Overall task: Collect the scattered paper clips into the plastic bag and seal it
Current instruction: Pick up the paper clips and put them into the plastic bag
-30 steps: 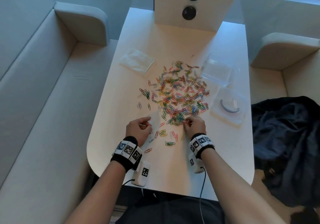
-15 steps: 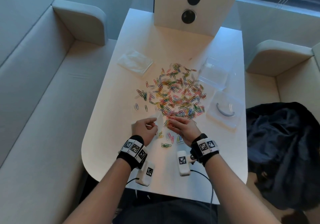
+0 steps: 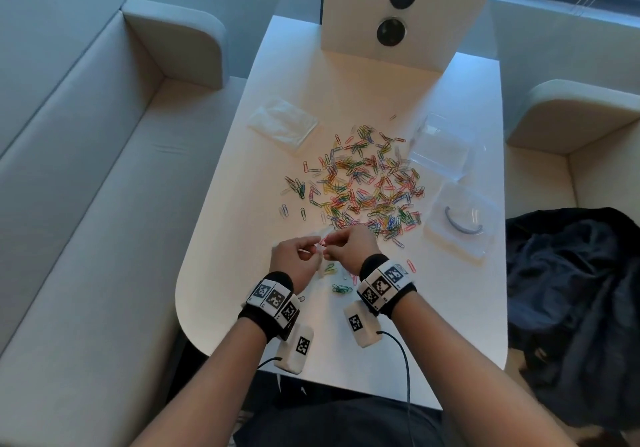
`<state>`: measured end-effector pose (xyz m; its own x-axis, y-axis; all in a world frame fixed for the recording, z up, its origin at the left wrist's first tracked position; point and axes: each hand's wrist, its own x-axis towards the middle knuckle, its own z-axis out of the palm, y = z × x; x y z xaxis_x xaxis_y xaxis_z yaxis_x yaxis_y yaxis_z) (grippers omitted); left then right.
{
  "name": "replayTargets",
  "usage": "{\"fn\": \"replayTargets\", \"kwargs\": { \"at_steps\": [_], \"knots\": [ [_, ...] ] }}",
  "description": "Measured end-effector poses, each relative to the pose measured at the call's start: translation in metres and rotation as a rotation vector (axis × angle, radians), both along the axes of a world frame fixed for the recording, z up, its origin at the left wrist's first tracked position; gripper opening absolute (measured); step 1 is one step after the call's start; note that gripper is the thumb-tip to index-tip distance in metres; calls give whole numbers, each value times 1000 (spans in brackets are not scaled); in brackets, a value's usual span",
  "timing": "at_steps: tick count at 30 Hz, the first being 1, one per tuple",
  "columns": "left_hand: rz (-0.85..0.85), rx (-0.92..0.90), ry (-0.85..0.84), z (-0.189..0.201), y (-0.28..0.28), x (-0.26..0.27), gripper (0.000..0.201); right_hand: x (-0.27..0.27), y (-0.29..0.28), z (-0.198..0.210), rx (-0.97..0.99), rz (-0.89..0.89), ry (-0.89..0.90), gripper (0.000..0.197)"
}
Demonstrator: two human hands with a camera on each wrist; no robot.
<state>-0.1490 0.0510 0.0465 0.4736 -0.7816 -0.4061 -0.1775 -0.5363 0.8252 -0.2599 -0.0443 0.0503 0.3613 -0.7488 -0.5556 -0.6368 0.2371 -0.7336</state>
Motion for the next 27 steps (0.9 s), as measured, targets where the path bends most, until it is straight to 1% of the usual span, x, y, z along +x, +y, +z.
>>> {"fn": "replayTargets", "kwargs": {
  "at_steps": [3,6,7,8,9,10,11,12,13,14,15,17,21,24,27],
  "knots": [
    [16,-7,1,2,1,6,31,2,2,9,-212,160,49,13],
    [78,-17,10,3,2,19,32,-6,10,9,-451,132,-18,11],
    [104,-23,25,4,2,25,33,-12,16,5,-527,180,-50,11],
    [127,-25,37,4,3,31,34,-18,24,-3,-587,314,-56,13],
    [144,-22,47,5,4,37,35,-24,36,-12,-642,537,-25,18],
    [160,-20,57,6,4,42,35,-30,49,-23,-705,810,36,25],
    [176,-18,69,6,4,47,36,-37,63,-36,-762,1066,94,36],
    [191,-12,82,5,5,50,37,-43,76,-50,-785,1256,132,49],
    [203,-5,92,5,5,53,37,-47,85,-62,-767,1371,166,60],
    [208,4,95,5,6,55,38,-49,89,-72,-750,1423,202,68],
    [211,13,94,4,7,56,38,-51,87,-80,-746,1440,242,71],
    [216,25,96,2,9,56,37,-54,71,-86,-760,1414,319,73],
    [198,54,86,-3,14,53,36,-59,26,-89,-889,1386,410,72],
    [189,70,98,-7,16,50,36,-62,-8,-87,-937,1274,509,72],
    [196,81,111,-8,16,46,36,-65,-32,-84,-894,1189,607,69]
  ]
}}
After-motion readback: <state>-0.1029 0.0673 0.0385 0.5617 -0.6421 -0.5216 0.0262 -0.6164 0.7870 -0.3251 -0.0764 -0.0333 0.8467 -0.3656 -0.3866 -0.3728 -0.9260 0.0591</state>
